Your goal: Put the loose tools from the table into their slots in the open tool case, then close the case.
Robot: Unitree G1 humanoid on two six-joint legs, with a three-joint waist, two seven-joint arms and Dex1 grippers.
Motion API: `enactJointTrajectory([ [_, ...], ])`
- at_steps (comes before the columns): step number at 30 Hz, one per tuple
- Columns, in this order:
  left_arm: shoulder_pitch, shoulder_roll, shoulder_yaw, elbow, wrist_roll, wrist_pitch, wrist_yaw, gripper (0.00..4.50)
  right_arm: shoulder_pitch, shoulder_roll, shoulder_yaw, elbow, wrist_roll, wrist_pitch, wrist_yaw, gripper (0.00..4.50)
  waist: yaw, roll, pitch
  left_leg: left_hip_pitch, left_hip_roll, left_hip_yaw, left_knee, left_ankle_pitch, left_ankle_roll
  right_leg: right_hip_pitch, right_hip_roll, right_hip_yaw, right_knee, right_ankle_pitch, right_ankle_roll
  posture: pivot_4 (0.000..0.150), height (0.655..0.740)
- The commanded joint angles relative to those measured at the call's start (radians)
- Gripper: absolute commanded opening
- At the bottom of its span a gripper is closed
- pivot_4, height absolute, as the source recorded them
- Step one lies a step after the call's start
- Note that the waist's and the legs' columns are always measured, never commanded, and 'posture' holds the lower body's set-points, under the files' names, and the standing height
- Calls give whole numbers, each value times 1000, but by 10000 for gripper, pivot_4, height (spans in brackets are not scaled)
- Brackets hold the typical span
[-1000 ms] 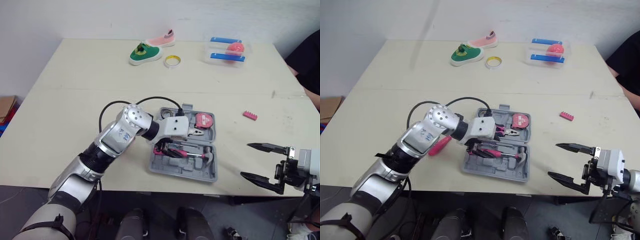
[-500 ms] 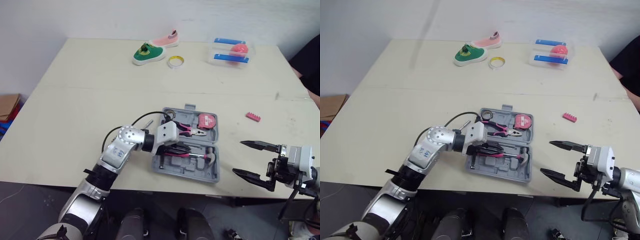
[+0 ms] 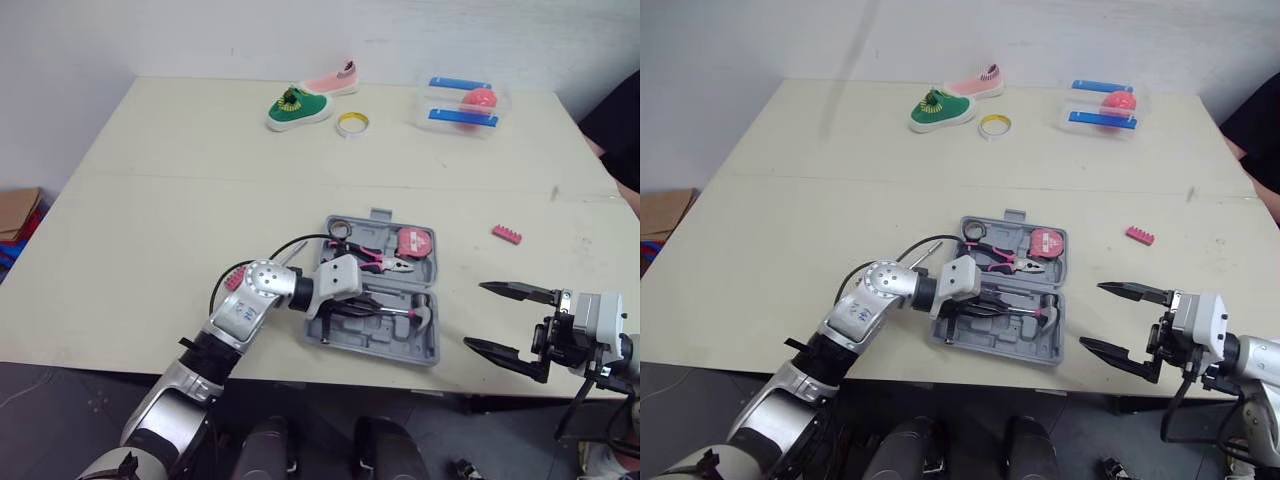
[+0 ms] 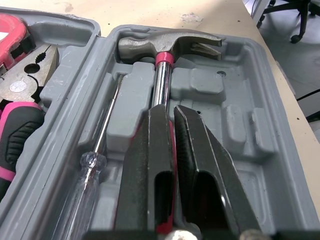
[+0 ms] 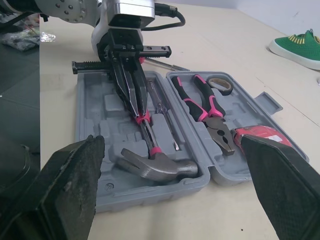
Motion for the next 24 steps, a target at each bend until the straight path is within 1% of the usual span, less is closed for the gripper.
enactJointTrajectory([
  [1,23,11,-46,79,75,40,32,1565,5,11,-3,-8,8,-29,8,45000,0,0,-2,0,0,0,0,0,0,1,0,0,0,0,0,1500,7400],
  [6,26,3,-85,123,90,151,41,1565,1,19,-2,2,7,-41,14,45000,1,0,-14,3,0,-2,0,-1,1,4,-1,-1,-2,1,1,1500,7400],
  [8,34,1,-101,132,100,181,52,1565,0,22,-3,7,6,-46,17,45000,1,1,-17,6,1,-4,0,-6,6,10,-1,-1,-5,1,1,1500,7400],
  [12,53,24,-161,131,128,271,46,1565,3,27,3,20,4,-62,20,45000,0,2,-31,15,2,-7,-2,-13,0,22,-1,1,-11,1,1,1500,7400],
  [15,62,10,-147,133,106,306,74,1565,7,30,5,29,2,-73,25,45000,-1,4,-41,22,4,-10,-3,-16,0,31,0,-1,-18,0,0,1500,7400],
  [19,67,9,-135,147,95,338,87,1565,7,32,10,45,3,-86,31,45000,-1,7,-52,22,4,-11,-3,-17,0,32,0,-1,-21,0,0,1500,7400],
  [24,65,9,-110,154,85,346,105,1565,3,31,13,64,3,-100,37,45000,-1,11,-55,22,4,-14,-5,-17,-1,33,0,-2,-22,-1,-1,1500,7400],
])
